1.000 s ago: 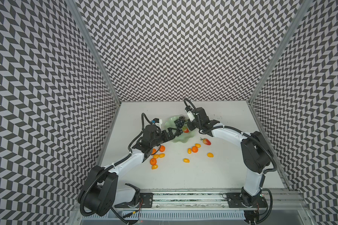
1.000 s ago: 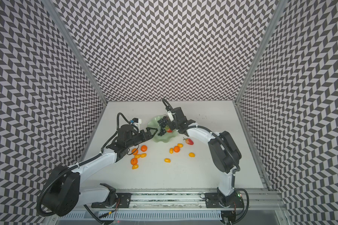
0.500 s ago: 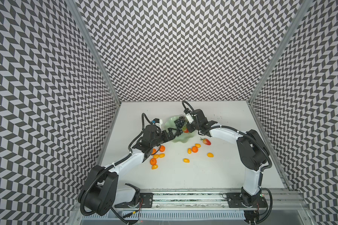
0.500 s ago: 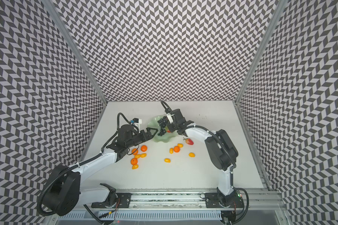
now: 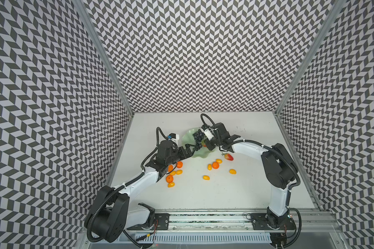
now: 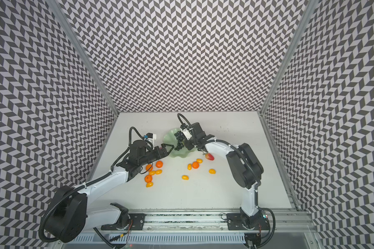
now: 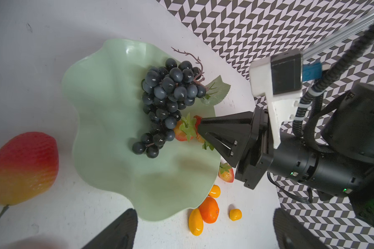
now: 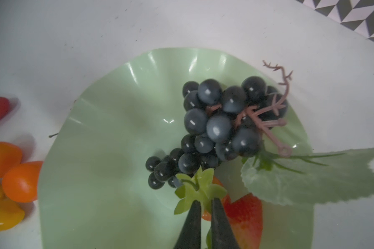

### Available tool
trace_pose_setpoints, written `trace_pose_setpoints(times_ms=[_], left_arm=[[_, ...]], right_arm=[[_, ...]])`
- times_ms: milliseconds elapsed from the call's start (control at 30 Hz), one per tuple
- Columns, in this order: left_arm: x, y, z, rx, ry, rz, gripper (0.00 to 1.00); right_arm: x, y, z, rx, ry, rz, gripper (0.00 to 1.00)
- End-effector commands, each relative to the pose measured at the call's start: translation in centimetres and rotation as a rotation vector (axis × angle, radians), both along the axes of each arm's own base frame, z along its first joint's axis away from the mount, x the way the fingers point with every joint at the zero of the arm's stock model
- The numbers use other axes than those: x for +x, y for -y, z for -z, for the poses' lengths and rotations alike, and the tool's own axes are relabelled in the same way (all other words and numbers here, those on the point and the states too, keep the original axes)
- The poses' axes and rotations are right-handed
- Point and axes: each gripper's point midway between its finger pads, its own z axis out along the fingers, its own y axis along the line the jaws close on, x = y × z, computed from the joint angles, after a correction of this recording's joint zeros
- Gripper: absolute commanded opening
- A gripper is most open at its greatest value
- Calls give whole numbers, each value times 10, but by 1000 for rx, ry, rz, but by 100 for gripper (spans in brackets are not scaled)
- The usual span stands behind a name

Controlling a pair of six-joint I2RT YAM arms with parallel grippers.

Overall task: Arrange fruit in a fruit bowl
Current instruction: Place the fruit in the fruit bowl, then pick up the fruit from the center of the table.

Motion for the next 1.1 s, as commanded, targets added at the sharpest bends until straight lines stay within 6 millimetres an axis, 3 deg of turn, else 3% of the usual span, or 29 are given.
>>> trace_pose_setpoints(times_ms=[0,167,333,467,567,700,867,1067], left_arm=[[-11,-1,2,8,0,21,100],[-22,-3,8,21,-4,30,100],[-31,3,7,43,18,48,100],[-35,13,0,85,59,67,100],[-37,23,-7,101,88,88,100],[-40,38,-9,123,106,121,100],[-45,64,-4,136,101,178,100],[-50,95,0,128,98,235,100]], right_arm=[[-11,-5,-10,42,0,-62,19],[-23,-9,-16,82,-24,-104,29],[-30,-12,-45,155,5,-112,38],[-31,-2,-71,195,55,-53,39],[-31,17,-80,195,79,38,39],[-32,53,-74,151,63,214,38],[-40,93,-50,49,-12,346,38],[-51,116,-21,-99,-93,341,38]])
